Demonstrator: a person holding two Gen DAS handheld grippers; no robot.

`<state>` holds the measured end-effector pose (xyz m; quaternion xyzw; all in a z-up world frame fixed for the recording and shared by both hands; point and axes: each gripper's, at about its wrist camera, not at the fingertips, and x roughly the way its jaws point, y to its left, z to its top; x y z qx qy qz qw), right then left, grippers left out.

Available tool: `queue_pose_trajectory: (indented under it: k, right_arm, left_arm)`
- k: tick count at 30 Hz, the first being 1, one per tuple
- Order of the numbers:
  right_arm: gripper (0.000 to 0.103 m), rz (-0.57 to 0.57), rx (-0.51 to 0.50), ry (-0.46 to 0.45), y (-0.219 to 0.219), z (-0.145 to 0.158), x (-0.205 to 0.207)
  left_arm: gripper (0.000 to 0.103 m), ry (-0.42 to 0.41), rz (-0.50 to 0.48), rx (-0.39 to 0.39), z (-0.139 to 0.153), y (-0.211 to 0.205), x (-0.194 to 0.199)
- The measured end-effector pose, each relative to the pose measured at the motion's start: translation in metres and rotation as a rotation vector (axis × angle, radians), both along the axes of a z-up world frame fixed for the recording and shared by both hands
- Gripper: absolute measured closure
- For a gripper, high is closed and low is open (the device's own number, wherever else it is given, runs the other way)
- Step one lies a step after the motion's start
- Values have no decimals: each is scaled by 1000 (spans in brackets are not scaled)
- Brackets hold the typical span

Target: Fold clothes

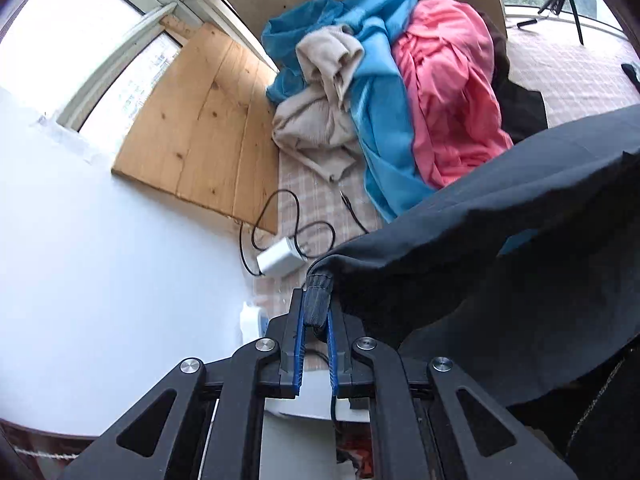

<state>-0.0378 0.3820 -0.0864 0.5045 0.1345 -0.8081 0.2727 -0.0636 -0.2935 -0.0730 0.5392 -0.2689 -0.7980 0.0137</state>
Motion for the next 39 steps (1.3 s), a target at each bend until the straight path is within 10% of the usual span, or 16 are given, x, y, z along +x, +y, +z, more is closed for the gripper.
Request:
queue_pose_trajectory:
  k: [7, 14, 19, 25, 29, 34, 35, 37, 39]
  right_arm:
    - [100, -46, 123, -239, -33, -99, 74]
    - [100, -47, 125, -225, -53, -80, 91]
    - [100, -13, 221, -318, -56, -102, 107]
    - [97, -16, 259, -402, -57, -110, 104]
    - [91, -9, 251, -353, -71, -90, 98]
    - [87, 0, 241, -284, -90, -64, 91]
    - [85, 2, 239, -270, -94, -59, 90]
    - [83, 29, 221, -247, -109, -53, 88]
    - [82, 95, 181, -229, -136, -52, 87]
  left_arm:
    - [95, -123, 14, 50, -99, -26, 65]
    - [90, 29, -48, 75, -57, -34, 77]
    - [79, -132, -29, 44, -95, -66, 108]
    - [77, -73, 3, 134, -78, -78, 100]
    - [45, -81, -36, 181, -84, -67, 81]
    - [48, -119, -116, 230, -99, -45, 50]
    - [54, -131, -121, 243, -104, -44, 44]
    - [100, -140, -127, 258, -105, -43, 40]
    - [100, -124, -133, 245, -99, -45, 45]
